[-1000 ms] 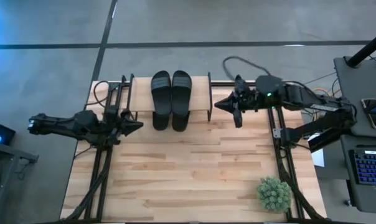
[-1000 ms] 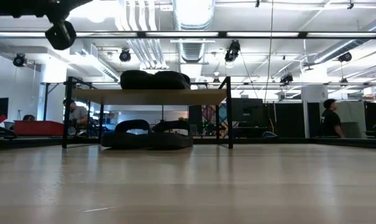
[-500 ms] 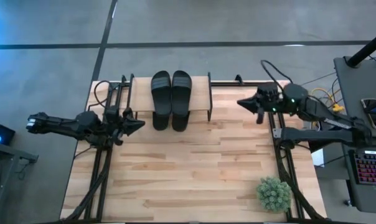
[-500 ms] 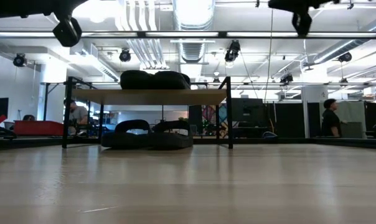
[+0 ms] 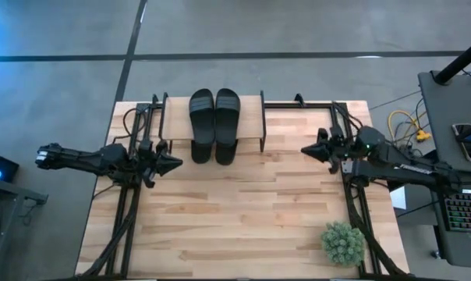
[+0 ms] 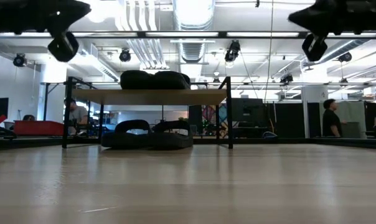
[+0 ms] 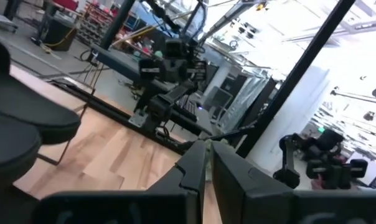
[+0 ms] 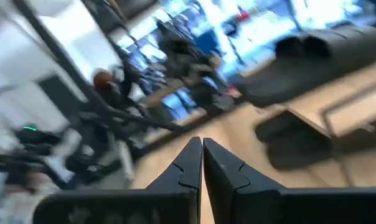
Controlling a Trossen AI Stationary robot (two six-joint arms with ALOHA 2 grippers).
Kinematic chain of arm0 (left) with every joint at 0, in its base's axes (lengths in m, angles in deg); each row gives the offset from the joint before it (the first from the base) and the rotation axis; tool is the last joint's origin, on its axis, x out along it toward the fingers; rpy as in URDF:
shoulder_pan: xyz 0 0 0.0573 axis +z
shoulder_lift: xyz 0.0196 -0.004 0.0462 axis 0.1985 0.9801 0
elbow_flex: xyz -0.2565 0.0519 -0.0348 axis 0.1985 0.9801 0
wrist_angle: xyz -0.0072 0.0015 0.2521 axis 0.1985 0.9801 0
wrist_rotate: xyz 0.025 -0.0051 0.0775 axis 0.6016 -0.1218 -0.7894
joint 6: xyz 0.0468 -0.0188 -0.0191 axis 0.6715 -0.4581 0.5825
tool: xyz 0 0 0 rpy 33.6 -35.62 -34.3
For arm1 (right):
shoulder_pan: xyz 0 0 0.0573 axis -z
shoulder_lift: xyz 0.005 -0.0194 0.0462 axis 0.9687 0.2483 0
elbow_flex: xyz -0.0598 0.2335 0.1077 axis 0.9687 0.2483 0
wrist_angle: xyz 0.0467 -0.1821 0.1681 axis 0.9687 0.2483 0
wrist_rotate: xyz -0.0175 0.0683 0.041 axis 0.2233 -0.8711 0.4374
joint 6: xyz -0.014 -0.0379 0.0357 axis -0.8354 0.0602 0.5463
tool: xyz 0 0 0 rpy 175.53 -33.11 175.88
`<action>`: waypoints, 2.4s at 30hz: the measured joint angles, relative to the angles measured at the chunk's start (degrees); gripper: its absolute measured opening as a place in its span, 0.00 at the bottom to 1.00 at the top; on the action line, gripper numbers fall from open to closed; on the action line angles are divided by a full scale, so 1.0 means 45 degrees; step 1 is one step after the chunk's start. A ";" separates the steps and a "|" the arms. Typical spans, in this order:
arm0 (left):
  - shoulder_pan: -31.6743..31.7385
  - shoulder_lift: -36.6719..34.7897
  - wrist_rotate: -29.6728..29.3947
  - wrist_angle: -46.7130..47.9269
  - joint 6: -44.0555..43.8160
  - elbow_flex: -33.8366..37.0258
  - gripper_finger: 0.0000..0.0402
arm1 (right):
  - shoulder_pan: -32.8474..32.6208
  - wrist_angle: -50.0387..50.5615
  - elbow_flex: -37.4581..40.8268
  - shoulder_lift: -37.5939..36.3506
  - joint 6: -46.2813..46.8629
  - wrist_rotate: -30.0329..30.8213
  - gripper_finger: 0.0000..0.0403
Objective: Pick and place slides into the shelf
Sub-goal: Return to Home Position
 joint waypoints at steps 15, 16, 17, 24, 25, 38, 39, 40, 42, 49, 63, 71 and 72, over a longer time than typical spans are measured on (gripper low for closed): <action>0.0008 -0.3864 0.1007 0.2573 0.0885 0.2179 0.03 | -0.0051 -0.2381 0.3056 -0.1894 0.0384 -0.0770 0.02; 0.0005 -0.3763 0.0993 0.2417 0.0885 0.2184 0.03 | -0.0049 -0.2395 0.3202 -0.1901 0.0476 -0.0657 0.02; 0.0010 -0.3660 0.0939 0.2303 0.0882 0.2269 0.03 | -0.0050 -0.2383 0.3365 -0.1955 0.0545 -0.0521 0.02; 0.0005 -0.4022 -0.1327 0.2561 0.1266 0.2578 0.03 | -0.0049 -0.2967 0.4094 -0.1965 0.0825 -0.0179 0.02; 0.0023 -0.4018 -0.1437 0.2784 0.1264 0.2564 0.03 | -0.0049 -0.3158 0.4187 -0.1967 0.0821 -0.0179 0.02; 0.0015 -0.3828 -0.1189 0.3218 0.0875 0.2496 0.03 | -0.0020 -0.2291 0.4667 -0.1939 0.0156 0.1043 0.02; 0.0015 -0.3808 -0.1194 0.3217 0.0862 0.2496 0.03 | -0.0020 -0.2288 0.4667 -0.1950 0.0076 0.1160 0.02; 0.0015 -0.3782 -0.1203 0.3203 0.0858 0.2496 0.03 | -0.0020 -0.2292 0.4667 -0.1945 -0.0024 0.1198 0.02; 0.0015 -0.3681 -0.1207 0.3185 0.0898 0.2501 0.03 | -0.0020 -0.2281 0.4667 -0.1945 -0.0189 0.1219 0.02; 0.0015 -0.3352 -0.1251 0.2878 0.0911 0.2549 0.03 | -0.0020 -0.2286 0.4667 -0.1950 -0.1560 0.0710 0.02; 0.0015 -0.3032 -0.1247 0.2798 0.0921 0.2554 0.03 | -0.0024 -0.2337 0.4658 -0.1895 -0.4147 -0.1673 0.02; 0.0015 -0.2977 -0.1242 0.2783 0.0926 0.2554 0.03 | -0.0020 -0.1861 0.4658 -0.1336 -0.1955 0.0356 0.02; 0.0015 -0.2974 -0.1242 0.2769 0.0926 0.2554 0.03 | -0.0020 -0.1885 0.4658 -0.1281 -0.1780 0.0505 0.02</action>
